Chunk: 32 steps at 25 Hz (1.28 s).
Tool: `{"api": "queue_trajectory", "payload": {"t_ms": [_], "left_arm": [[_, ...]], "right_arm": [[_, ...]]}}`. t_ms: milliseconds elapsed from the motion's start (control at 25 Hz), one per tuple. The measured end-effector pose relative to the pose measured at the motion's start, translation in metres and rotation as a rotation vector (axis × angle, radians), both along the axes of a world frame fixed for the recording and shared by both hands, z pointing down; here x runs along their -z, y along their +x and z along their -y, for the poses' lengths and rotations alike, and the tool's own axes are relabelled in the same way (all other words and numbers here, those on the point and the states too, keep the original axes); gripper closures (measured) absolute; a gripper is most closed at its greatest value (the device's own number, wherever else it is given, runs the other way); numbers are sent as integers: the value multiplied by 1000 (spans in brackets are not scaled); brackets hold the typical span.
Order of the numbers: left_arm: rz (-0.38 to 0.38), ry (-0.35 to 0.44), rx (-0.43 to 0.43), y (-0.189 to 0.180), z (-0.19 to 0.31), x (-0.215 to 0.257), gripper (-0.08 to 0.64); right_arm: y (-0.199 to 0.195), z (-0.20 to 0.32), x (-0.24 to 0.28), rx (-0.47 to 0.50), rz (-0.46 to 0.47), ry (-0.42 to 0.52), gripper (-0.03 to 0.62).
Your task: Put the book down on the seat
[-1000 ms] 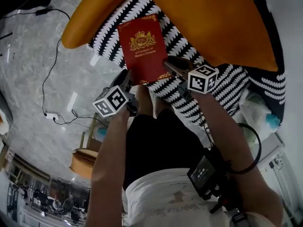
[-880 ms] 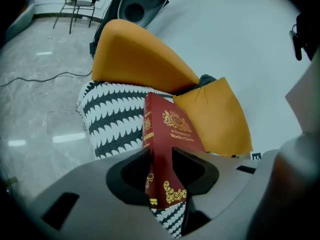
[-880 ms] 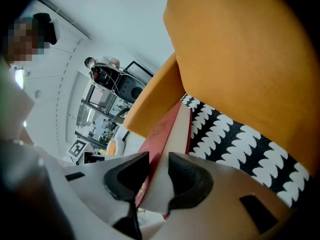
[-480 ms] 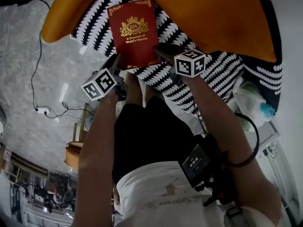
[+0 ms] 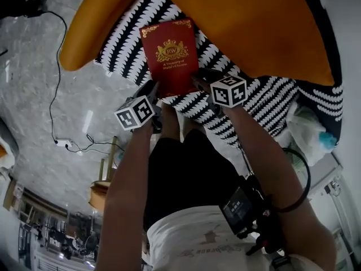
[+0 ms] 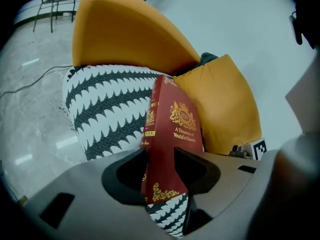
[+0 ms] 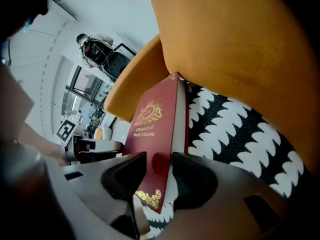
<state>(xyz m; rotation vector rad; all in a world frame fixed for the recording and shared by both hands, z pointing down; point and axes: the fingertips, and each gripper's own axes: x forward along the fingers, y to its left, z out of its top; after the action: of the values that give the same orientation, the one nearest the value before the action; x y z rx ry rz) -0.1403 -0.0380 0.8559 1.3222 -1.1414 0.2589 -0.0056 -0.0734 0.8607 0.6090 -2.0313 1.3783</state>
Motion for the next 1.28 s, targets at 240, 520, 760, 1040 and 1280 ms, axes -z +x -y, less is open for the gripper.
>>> {"api": "queue_trajectory", "payload": {"t_ms": [240,520,760,1040,1280], "left_arm": [[7,-2,-57,2,0,-4,391],[-21,-5,-60,2,2,-4,374],[-42,25,-73,5,-3,10,374],[-27,60,-97,13,-24,38,376],[2,112,-165,29,-43,74,392]], "right_arm": [[-1,0,-5,44,-51,25,407],[-5,1,-5,-22,-41,15,387],[1,-3,9,-38,-35,28,385],[23,-12,39,-86,-38,77,399],[35,-33,78,-99,-17,134,502]]}}
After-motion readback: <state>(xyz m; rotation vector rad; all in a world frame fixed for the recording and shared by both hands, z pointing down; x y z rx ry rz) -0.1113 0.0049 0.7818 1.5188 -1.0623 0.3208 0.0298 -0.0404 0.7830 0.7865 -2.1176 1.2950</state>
